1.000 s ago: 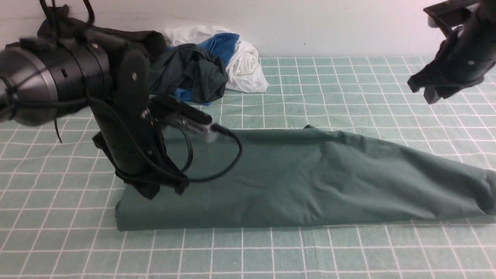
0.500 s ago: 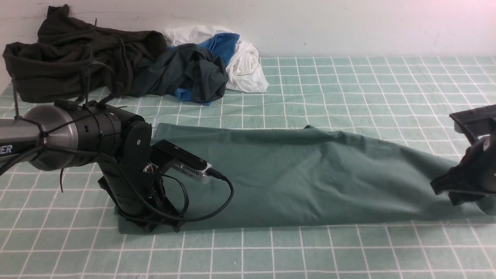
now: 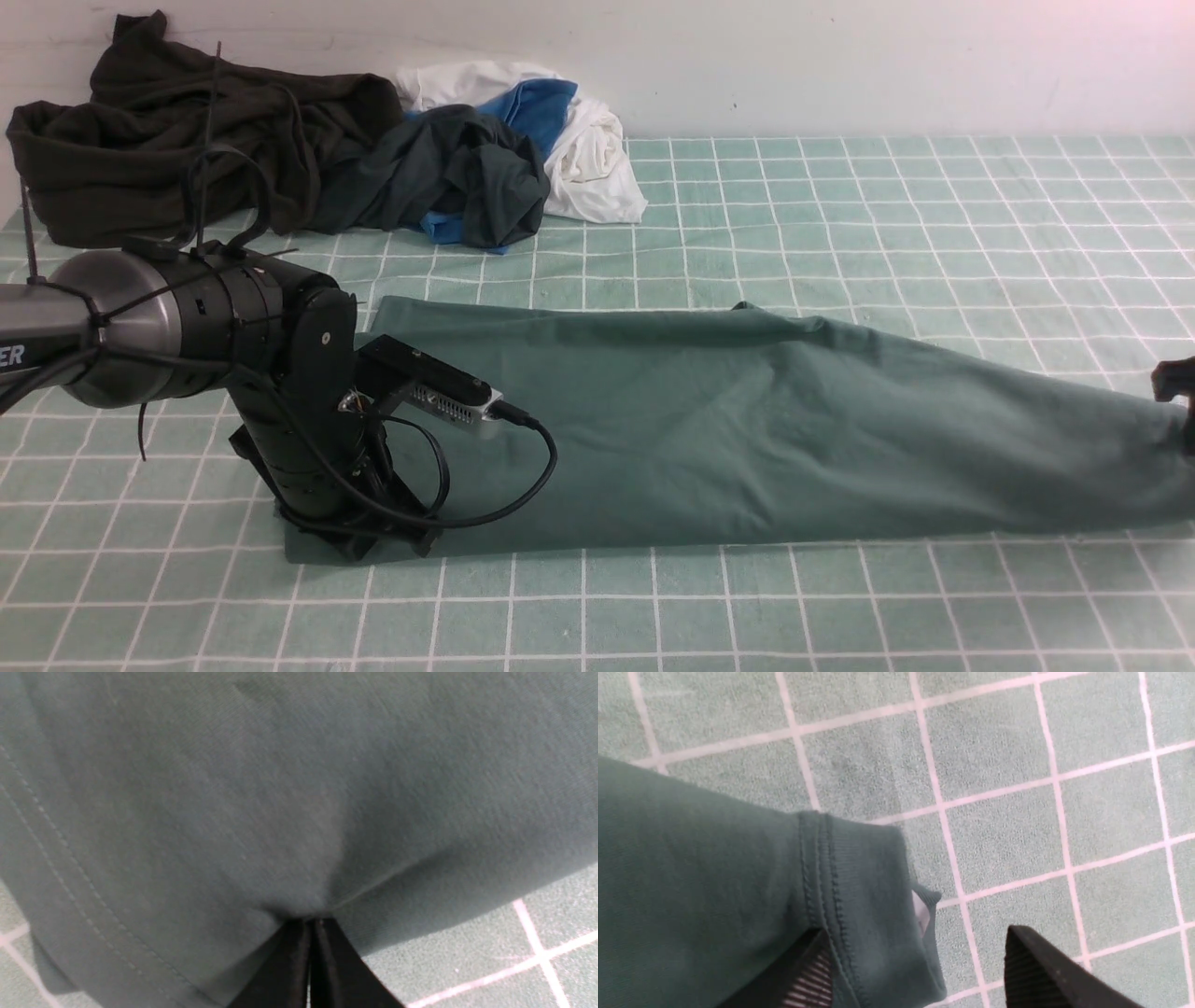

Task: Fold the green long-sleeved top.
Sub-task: Use the right arm to clamp the right edge of the fabric

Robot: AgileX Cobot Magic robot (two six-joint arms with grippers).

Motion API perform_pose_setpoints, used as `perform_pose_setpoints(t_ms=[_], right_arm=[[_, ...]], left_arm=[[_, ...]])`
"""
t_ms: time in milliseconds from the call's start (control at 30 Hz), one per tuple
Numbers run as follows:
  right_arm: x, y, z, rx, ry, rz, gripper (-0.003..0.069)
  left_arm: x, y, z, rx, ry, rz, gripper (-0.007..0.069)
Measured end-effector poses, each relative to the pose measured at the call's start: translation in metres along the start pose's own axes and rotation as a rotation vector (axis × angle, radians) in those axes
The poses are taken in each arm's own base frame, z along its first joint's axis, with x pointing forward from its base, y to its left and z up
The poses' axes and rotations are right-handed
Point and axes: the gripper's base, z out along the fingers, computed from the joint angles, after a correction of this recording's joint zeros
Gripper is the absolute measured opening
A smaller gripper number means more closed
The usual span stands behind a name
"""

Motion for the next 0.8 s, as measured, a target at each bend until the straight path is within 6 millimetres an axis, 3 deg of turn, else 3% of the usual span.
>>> perform_pose_setpoints(t_ms=[133, 367, 467, 567, 700, 733, 800], right_arm=[[0.001, 0.002, 0.01, -0.001, 0.027, -0.002, 0.0519], [0.003, 0.008, 0.044, -0.01, 0.091, -0.016, 0.052], [0.002, 0.008, 0.045, -0.022, 0.094, -0.028, 0.051], [0.002, 0.009, 0.046, -0.059, 0.098, -0.051, 0.0458], [0.002, 0.013, 0.047, -0.1, 0.102, -0.064, 0.0279], [0.002, 0.013, 0.047, -0.101, 0.102, -0.063, 0.0269], [0.002, 0.013, 0.046, -0.107, 0.105, -0.066, 0.0135]], left_arm=[[0.0, 0.0, 0.0, 0.001, 0.0, -0.002, -0.0003], [0.0, 0.0, 0.0, 0.002, 0.0, -0.004, -0.0003], [0.0, 0.001, 0.0, 0.003, 0.0, -0.007, -0.0003], [0.0, 0.001, 0.0, 0.003, 0.0, -0.007, -0.0003], [0.0, 0.001, 0.0, 0.003, -0.001, -0.008, -0.0003], [0.0, 0.001, 0.0, 0.003, -0.003, -0.008, -0.0003], [0.0, 0.001, -0.001, 0.003, -0.009, -0.009, -0.0003]])
